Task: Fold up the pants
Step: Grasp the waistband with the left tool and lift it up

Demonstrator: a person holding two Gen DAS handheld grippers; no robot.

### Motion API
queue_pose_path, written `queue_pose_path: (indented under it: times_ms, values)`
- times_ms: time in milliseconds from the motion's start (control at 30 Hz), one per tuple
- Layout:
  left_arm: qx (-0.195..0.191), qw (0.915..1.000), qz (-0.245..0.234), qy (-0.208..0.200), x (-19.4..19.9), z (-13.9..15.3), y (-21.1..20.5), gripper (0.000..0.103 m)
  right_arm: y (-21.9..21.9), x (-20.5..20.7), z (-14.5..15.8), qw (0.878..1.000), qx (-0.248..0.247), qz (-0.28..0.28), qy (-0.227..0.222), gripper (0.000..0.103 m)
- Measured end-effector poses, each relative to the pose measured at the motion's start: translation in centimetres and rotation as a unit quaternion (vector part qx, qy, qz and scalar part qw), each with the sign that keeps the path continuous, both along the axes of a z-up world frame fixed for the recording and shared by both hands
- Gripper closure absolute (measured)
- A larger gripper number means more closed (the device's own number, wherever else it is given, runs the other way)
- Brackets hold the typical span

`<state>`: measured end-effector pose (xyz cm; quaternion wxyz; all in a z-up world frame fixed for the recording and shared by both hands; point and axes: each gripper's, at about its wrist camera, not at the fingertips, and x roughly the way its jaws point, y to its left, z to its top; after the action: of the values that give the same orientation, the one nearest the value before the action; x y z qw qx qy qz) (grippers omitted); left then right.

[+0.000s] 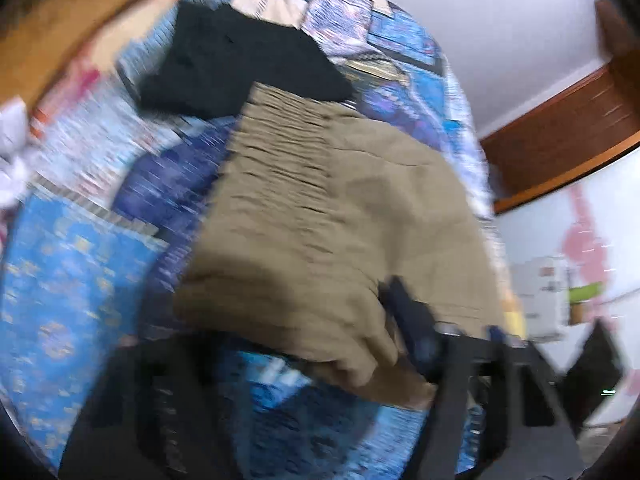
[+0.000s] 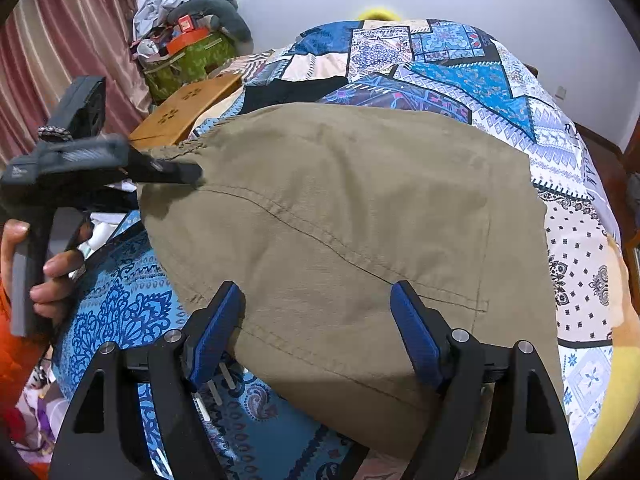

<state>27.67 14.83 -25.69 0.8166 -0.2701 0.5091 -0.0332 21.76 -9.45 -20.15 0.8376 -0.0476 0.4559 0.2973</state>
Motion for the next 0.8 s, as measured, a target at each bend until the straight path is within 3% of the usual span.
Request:
queue_pose_path:
  times_ms: [67,233,333,467,600,800]
  values:
    - [0.017,0.9998,0.000,-0.013,-0.2,0.3,-0.2,0.058,-0.1,0.0,0.1,1.000,0.001,0.000,0.000,0.027]
    - [0.142,0.9875,-0.013,-0.066,-2.6,3.5,-2.5,0.067,-1.2,-0.2,0.9,0.999,0.025,-0.015,0.015,0.031]
    - [0.209,0.9719,-0.019,-0.107,-4.9,6.4,-3.8,0.068,-2.9,-0.9,2.0,0.998,0.051,-0.035,0.011,0.031]
    - [0.284,0.9477,-0.017,-0.145,-6.8,9.6,-4.5,0.070,-5.0,-1.6,2.5,0.996,0.047,-0.071,0.001,0.031]
    - [0.341,0.9231,-0.002,-0.178,-7.7,11.5,-6.0,0.072,-7.4,-2.3,2.2,0.993,0.049,-0.107,0.004,0.030]
    - [0.368,0.9053,-0.026,-0.211,-7.5,12.6,-9.7,0.073,-9.7,-3.2,0.3,0.988,0.061,-0.141,0.032,0.030]
